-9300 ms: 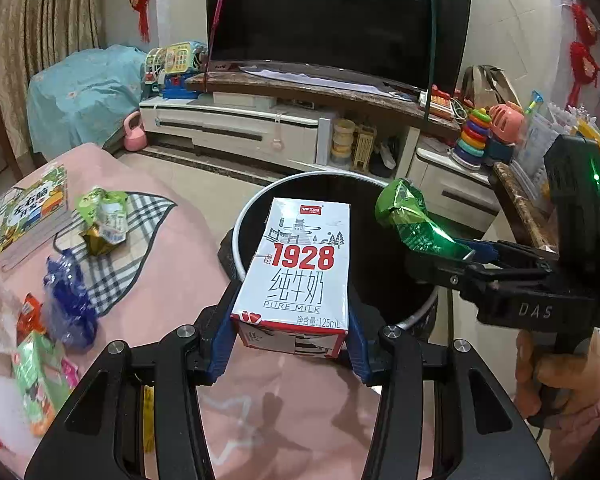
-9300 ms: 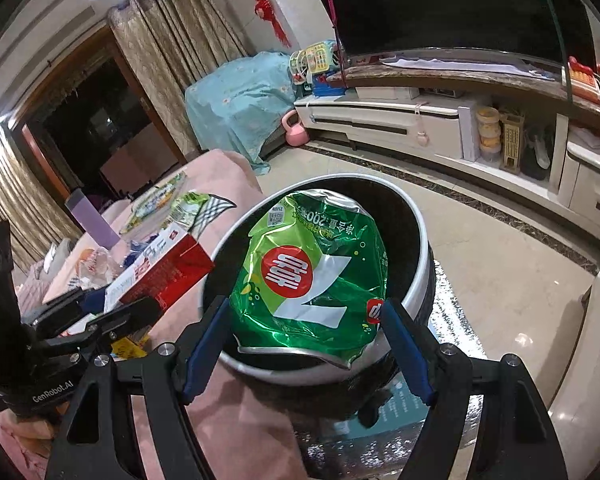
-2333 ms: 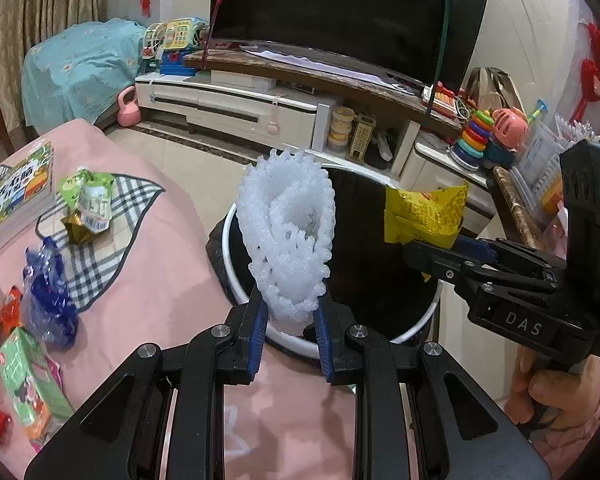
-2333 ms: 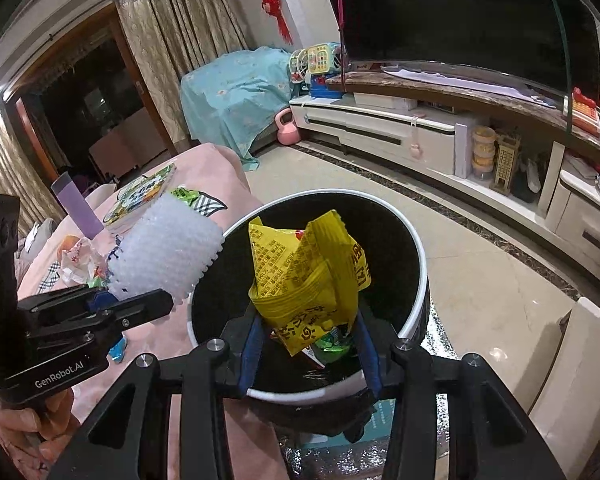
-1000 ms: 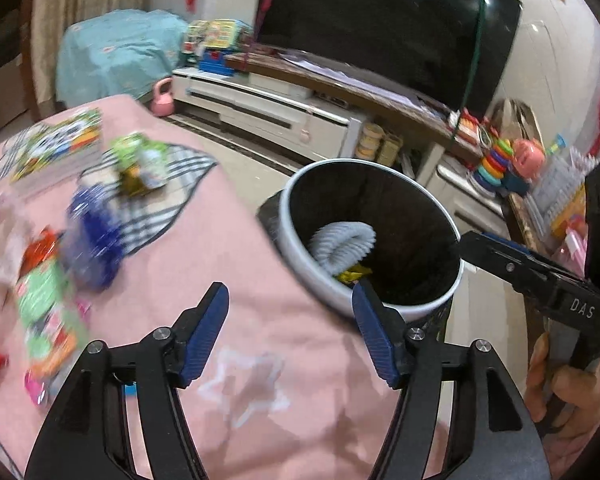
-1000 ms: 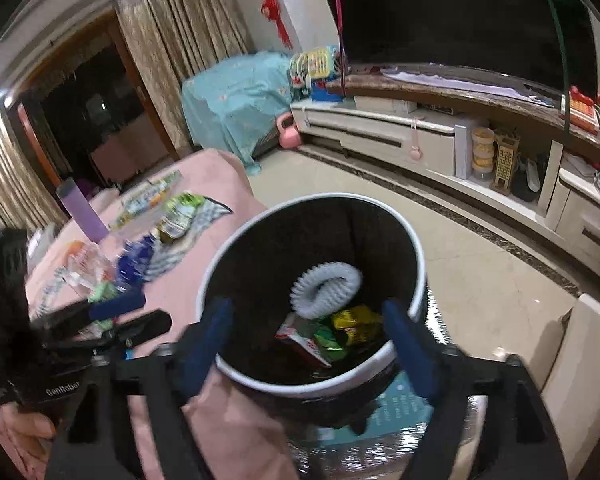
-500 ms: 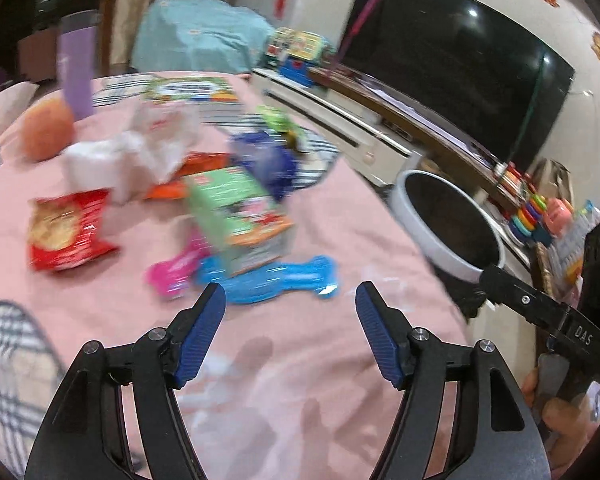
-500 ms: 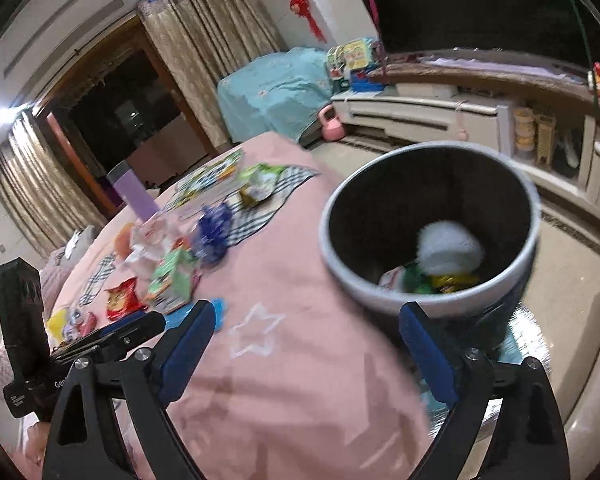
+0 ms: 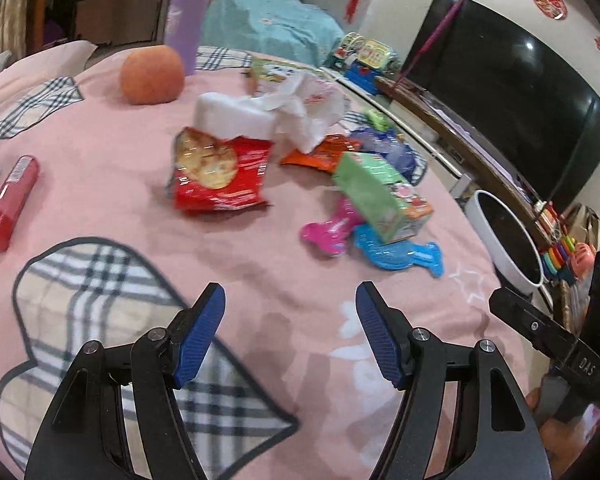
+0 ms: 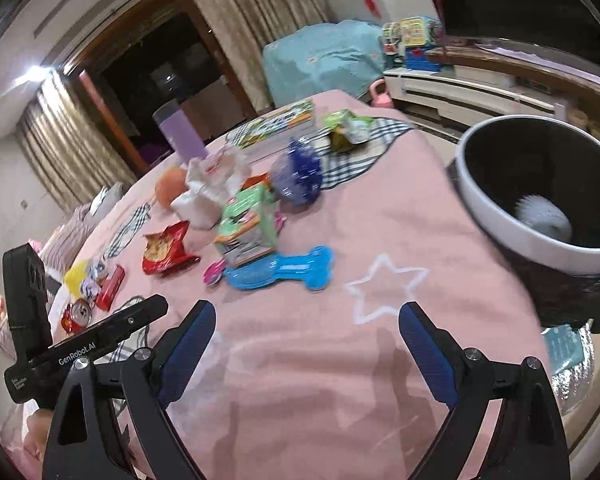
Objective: Collect trash
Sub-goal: 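Move both tools back over the table toward the red chip bag and green carton, then grasp the red chip bag with the left tool while the right tool grasps the green milk carton, then carry the red chip bag and green milk carton over the trash bin with both tools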
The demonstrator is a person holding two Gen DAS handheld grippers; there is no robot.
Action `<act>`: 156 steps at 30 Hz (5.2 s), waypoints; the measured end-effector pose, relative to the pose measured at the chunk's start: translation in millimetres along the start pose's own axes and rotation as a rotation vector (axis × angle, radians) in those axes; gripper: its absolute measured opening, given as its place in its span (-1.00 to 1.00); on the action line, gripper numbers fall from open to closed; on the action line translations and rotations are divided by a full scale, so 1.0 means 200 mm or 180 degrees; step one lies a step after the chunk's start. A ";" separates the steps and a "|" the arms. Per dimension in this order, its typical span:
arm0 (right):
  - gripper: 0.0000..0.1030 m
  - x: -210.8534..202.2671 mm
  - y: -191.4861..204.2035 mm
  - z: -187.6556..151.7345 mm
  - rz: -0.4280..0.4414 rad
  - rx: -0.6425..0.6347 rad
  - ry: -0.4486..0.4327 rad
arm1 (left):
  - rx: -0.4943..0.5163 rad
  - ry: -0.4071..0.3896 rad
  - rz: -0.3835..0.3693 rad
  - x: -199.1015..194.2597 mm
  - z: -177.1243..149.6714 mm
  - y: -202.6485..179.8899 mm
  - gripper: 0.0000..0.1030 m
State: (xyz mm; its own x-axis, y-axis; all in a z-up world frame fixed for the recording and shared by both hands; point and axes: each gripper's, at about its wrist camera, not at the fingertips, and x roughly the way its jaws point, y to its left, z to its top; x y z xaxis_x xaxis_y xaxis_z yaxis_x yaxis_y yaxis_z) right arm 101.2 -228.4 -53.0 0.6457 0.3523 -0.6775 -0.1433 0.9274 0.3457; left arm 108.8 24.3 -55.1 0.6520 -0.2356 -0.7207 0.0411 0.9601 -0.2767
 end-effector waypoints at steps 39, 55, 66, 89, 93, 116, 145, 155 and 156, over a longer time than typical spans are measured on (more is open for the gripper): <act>0.43 0.48 0.28 0.23 -0.0159 -0.0567 0.0193 | -0.0568 0.0012 -0.0029 0.22 0.26 0.27 -0.22; -0.05 0.26 0.19 0.20 -0.0080 -0.0427 -0.0055 | -0.0113 -0.0098 -0.0143 0.13 0.19 0.08 -0.96; -0.05 0.09 0.12 0.16 -0.0054 -0.0292 -0.0185 | 0.0028 -0.0185 -0.0354 0.00 0.16 -0.05 -0.98; -0.05 -0.26 -0.30 0.10 -0.0416 0.0140 -0.0443 | 0.0614 0.0026 -0.0827 0.05 0.12 -0.63 -0.98; -0.05 -0.31 -0.36 0.09 -0.0478 0.0192 -0.0493 | 0.0736 0.0044 -0.0875 0.06 0.12 -0.73 -0.98; -0.05 -0.47 -0.61 0.12 -0.0714 0.0398 -0.0673 | 0.1059 0.0123 -0.1012 0.15 0.15 -1.06 -0.98; -0.05 -0.48 -0.80 0.21 -0.0918 0.0433 -0.0635 | 0.1295 0.0217 -0.1045 0.32 0.23 -1.37 -0.97; -0.05 -0.45 -0.85 0.30 -0.0994 0.0337 -0.0564 | 0.1407 0.0269 -0.0983 0.40 0.25 -1.46 -0.97; -0.05 -0.44 -0.85 0.30 -0.1000 0.0330 -0.0554 | 0.1409 0.0274 -0.0976 0.41 0.25 -1.46 -0.97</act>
State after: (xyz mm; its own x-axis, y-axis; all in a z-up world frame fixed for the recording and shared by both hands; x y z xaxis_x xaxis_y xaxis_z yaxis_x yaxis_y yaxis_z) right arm 113.4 -425.2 -12.8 0.7651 0.0174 -0.6436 0.1532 0.9660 0.2083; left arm 188.5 -268.2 -1.0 0.4964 -0.5084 -0.7037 0.5465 0.8128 -0.2016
